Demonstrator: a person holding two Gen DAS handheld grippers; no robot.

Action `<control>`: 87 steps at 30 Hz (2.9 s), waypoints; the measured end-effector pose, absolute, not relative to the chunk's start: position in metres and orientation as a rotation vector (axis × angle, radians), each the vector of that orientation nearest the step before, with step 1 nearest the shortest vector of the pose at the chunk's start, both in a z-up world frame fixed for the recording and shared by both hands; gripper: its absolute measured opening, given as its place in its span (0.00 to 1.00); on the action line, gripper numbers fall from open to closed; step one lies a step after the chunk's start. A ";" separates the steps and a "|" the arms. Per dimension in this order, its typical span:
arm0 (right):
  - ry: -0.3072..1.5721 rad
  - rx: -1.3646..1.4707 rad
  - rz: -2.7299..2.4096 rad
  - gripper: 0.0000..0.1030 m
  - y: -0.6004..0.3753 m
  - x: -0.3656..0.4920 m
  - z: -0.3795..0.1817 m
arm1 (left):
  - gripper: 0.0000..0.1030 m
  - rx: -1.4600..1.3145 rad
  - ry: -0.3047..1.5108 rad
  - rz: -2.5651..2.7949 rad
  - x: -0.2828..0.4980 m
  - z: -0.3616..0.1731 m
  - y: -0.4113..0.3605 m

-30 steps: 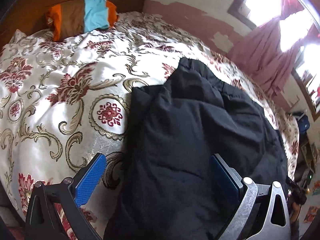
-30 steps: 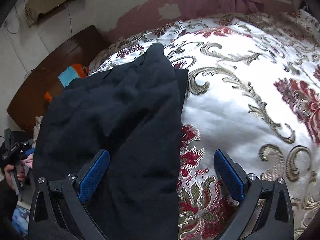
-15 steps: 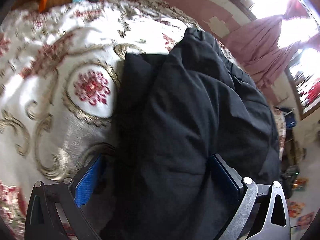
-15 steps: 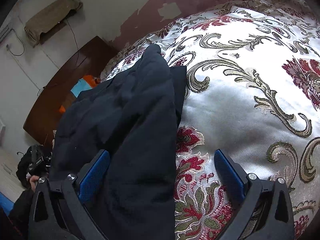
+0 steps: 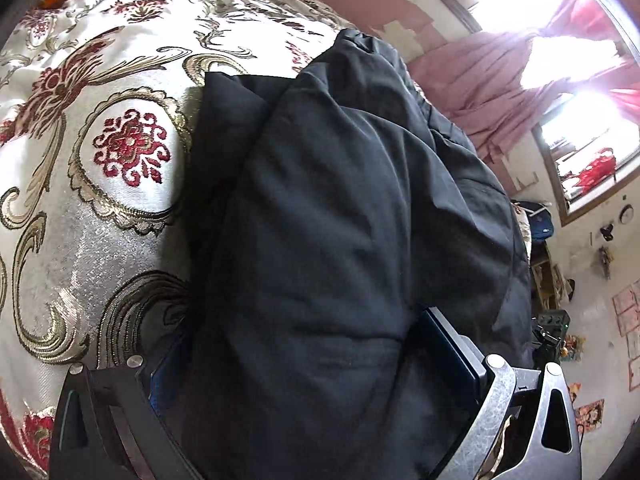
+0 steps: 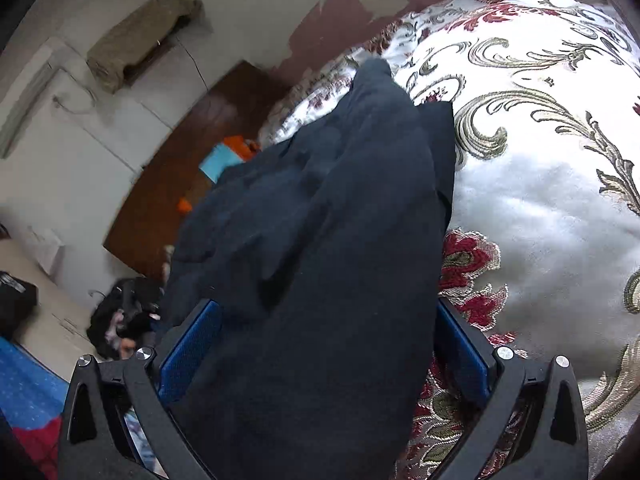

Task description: Fold large clothes

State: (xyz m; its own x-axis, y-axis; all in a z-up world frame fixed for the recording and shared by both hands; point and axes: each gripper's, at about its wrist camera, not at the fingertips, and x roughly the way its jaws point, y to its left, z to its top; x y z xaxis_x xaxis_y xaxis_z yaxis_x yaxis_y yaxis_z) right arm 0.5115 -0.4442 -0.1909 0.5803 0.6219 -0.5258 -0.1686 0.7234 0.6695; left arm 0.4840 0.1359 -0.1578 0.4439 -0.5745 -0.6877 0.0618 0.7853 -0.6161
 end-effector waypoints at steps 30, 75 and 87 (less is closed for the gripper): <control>0.829 0.056 0.161 0.54 -0.330 0.497 -0.153 | 1.00 -0.551 1.071 -0.355 0.503 -0.163 0.114; 0.549 0.351 0.125 0.18 -0.450 0.398 -0.058 | 0.21 -0.206 0.792 -0.470 0.460 -0.051 -0.015; 0.682 0.441 0.000 0.42 -0.467 0.410 -0.097 | 0.36 -0.304 0.911 -0.384 0.474 -0.093 0.007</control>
